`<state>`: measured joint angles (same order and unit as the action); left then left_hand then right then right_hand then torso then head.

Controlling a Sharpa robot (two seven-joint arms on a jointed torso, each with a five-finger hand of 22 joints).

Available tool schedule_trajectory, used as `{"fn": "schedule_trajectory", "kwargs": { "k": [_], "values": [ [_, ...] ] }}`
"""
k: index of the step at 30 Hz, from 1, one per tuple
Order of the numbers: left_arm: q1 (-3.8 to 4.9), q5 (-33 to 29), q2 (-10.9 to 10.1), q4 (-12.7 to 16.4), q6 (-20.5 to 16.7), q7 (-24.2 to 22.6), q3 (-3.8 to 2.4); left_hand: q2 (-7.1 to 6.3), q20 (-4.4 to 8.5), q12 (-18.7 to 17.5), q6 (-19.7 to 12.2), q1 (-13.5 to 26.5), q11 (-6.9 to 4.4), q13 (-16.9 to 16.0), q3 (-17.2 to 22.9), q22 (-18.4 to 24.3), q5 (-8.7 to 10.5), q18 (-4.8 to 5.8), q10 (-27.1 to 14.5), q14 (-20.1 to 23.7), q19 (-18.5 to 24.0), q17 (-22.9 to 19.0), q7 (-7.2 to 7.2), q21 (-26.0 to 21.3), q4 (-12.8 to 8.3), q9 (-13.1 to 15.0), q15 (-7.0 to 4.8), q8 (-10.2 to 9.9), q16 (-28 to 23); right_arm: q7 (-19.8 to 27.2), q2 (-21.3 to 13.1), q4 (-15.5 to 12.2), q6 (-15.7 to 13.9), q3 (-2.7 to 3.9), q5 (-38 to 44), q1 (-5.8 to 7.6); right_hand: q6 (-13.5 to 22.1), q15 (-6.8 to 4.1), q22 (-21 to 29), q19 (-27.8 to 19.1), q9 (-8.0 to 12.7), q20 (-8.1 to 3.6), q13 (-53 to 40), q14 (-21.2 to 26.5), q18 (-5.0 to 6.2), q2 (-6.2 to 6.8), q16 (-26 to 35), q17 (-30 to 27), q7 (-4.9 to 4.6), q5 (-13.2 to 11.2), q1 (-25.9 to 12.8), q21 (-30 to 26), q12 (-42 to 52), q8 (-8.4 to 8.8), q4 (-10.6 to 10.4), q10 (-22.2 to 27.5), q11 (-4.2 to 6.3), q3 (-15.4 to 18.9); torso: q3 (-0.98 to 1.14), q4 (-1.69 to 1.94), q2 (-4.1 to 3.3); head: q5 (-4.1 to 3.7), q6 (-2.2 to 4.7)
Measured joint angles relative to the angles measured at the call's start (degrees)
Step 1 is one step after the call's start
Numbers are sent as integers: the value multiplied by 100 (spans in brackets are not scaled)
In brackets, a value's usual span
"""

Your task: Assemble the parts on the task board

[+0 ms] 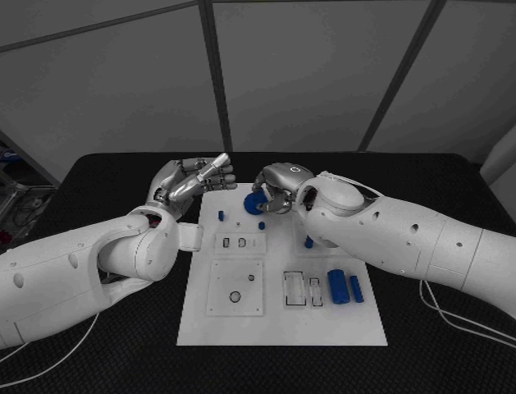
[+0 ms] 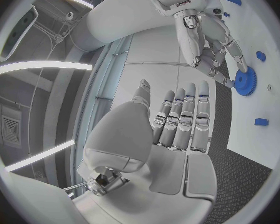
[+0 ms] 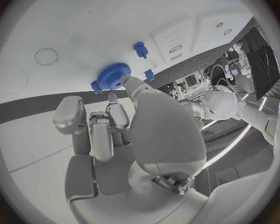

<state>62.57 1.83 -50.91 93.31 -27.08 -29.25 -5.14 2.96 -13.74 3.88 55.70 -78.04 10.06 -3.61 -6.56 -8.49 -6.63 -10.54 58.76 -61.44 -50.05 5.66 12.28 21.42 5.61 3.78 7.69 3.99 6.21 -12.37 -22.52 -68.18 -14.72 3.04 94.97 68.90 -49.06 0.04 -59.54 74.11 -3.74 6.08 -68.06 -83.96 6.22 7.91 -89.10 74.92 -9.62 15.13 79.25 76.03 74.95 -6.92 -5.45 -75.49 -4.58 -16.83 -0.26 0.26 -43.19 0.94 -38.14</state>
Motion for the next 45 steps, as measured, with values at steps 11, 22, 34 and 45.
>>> {"fn": "schedule_trajectory", "kwargs": {
  "k": [11, 22, 34, 45],
  "values": [
    [0, 0, 5, -18, 10, 14, 0, 0, 0, 0, 0, 0, 0, 0, 0, 0, 0, 0, 0, 0, 0, 0, 0, 0, 0, 0, 0, 0, 0, -36, -17, -16, 28, 0, 1, 2, 37, 7, 0, -8, -16, 8, -10, -7, 0, 64, 0, -1, -30, -15, -137, 0, -5, 61, -39, 28, -12, 40, 2, -3, -1, -6, -13],
    [0, 0, -2, -16, 12, 20, 0, 0, 0, 0, -21, 0, 12, 0, 0, 8, 0, 0, -12, 0, 0, 0, 21, 0, 0, 0, 0, 0, -43, -107, -60, -16, 294, 7, -182, 10, -230, 7, -3, -8, -35, 7, -119, -8, 0, -184, -21, -1, -1, 581, -1134, 0, 70, 1, -681, -16, -13, 175, -1, -3, 1, -3, -3],
    [0, 0, -7, -17, 6, 20, 0, 0, 0, 0, -21, 0, 20, 0, 0, 7, 0, 0, -20, 0, 0, 0, 21, 0, 0, 0, 0, 0, -43, -142, -62, -12, 358, 17, -345, 25, -221, 7, -19, 12, -10, 27, -143, -7, 0, -190, -20, -1, 9, 688, -1187, 0, 91, 13, -712, -16, -13, 145, -2, -2, 1, 7, -10],
    [0, 0, -6, -30, 5, 20, 0, 24, -21, 0, -21, 24, 0, 0, 16, 8, 0, 0, -40, 0, 21, 0, 21, 0, -16, 0, 0, 0, -43, -192, -157, -97, 353, 16, -369, 25, -240, 7, -88, 32, -22, 47, -175, -7, 0, -190, -44, -2, -11, 790, -1186, 24, 119, 50, -648, -36, -33, 81, 2, -2, 1, 8, -10]
  ]
}}
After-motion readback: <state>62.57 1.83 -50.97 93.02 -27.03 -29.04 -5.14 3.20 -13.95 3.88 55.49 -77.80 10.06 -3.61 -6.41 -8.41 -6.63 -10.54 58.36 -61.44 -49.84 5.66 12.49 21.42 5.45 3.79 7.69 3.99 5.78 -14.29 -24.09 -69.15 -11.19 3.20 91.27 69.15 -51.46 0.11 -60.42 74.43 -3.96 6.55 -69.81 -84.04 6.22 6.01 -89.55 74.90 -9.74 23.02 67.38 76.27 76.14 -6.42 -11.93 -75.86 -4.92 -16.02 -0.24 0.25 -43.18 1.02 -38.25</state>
